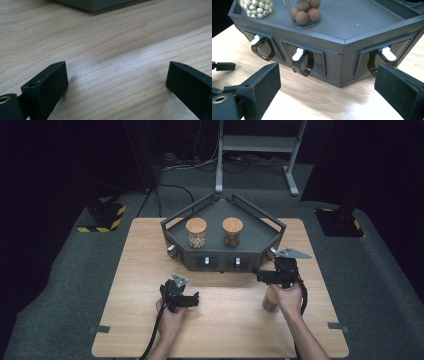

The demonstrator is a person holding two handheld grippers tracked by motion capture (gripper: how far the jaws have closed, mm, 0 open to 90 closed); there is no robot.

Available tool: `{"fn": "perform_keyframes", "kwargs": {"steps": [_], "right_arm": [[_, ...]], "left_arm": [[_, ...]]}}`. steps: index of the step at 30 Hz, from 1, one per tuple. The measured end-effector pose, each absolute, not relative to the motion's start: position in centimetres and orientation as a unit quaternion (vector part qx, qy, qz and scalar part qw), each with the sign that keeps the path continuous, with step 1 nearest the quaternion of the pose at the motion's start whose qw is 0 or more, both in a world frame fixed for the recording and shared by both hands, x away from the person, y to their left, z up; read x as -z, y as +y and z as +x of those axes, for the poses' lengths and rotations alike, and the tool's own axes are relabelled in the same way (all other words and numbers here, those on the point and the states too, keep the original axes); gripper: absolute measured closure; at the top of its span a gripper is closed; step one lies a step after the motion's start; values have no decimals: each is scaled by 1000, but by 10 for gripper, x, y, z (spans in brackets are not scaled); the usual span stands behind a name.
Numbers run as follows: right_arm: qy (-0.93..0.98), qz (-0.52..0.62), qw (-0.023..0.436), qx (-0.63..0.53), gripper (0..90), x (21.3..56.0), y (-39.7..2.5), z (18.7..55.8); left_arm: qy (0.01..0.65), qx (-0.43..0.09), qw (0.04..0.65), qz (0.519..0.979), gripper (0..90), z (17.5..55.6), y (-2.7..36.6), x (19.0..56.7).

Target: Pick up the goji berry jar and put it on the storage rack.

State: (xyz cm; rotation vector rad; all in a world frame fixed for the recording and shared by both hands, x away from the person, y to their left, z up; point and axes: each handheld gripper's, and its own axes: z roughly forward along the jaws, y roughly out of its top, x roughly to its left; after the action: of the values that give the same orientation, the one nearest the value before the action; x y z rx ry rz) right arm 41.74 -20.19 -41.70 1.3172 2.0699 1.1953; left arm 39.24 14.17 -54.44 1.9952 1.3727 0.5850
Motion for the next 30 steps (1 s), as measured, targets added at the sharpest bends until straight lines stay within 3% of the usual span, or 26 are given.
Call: {"fn": "perform_keyframes", "kwargs": {"steps": [30], "right_arm": [[741, 481, 201, -423, 70, 437, -219, 401]], "left_arm": [[522, -222, 320, 759, 43, 392, 142, 544]]}}
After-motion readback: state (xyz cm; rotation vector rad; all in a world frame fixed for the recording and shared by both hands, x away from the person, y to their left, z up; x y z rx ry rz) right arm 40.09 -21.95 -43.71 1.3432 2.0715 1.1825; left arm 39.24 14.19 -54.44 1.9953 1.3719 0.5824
